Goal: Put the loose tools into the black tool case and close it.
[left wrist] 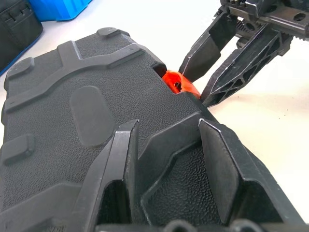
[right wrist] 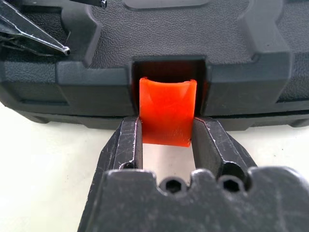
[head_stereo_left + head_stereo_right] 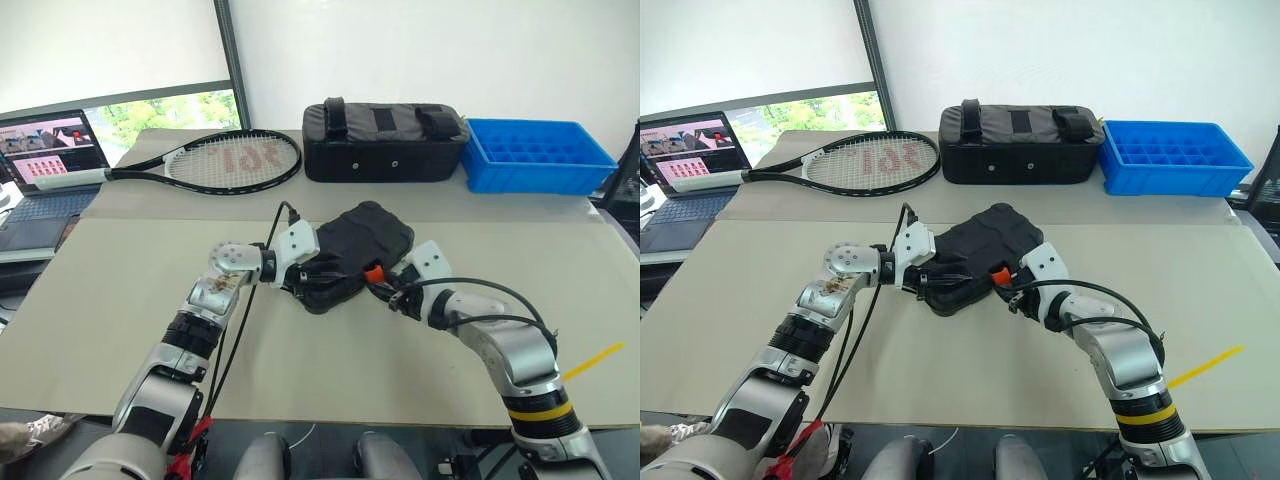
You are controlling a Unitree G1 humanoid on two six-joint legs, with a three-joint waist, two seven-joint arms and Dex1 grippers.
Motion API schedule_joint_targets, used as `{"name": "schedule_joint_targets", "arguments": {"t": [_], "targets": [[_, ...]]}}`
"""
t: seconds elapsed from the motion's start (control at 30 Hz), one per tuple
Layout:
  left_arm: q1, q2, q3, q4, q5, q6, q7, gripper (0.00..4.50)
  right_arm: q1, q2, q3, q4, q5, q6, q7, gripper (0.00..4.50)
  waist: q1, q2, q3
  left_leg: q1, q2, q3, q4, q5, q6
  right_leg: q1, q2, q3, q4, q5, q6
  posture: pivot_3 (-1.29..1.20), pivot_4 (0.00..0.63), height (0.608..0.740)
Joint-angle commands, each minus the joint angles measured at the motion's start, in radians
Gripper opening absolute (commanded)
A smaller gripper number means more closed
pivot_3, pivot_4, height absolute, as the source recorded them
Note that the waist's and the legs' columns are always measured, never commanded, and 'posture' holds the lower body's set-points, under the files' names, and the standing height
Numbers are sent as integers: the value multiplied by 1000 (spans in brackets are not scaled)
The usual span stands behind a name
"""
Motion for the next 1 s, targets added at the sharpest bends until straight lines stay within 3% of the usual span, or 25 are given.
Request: {"name": "schedule_joint_targets", "arguments": {"t": [0.03,0.07,0.17,0.5,0.63,0.8,1.0], "targets": [[28,2,-49,22,43,24,-12,2104,-47,-14,-4,-22,-16,-67,21,1653,-1,0,0,0,0,0,0,0,0,0,0,0,0,0,0,0,150,707],[28,2,-49,22,43,24,-12,2104,-46,-15,-3,-22,-18,-65,23,2172,-1,0,0,0,0,0,0,0,0,0,0,0,0,0,0,0,150,707],[29,4,-48,21,43,24,-12,2104,-44,-23,-9,-27,-26,-57,26,3079,0,0,0,0,0,0,0,0,0,0,0,0,0,0,0,0,150,707],[33,3,-52,24,43,19,-10,2104,21,-71,-115,-158,33,61,20,3079,4,0,-1,0,0,0,-2,0,0,0,0,0,-1,0,0,0,150,707],[30,0,-57,31,46,13,-13,2104,27,-66,-104,-152,30,61,11,2062,3,0,-1,0,0,0,-1,0,0,1,0,1,-1,0,0,0,150,707],[23,1,-58,37,48,11,-15,2104,20,-60,-56,-134,13,56,10,178,3,0,-1,0,0,0,-1,0,0,1,0,1,-2,0,0,0,150,707],[22,-1,-59,40,49,11,-13,2104,-9,-34,-5,-94,-1,49,6,57,3,0,-1,0,0,0,-1,0,0,1,0,1,-2,0,0,0,150,707]]}}
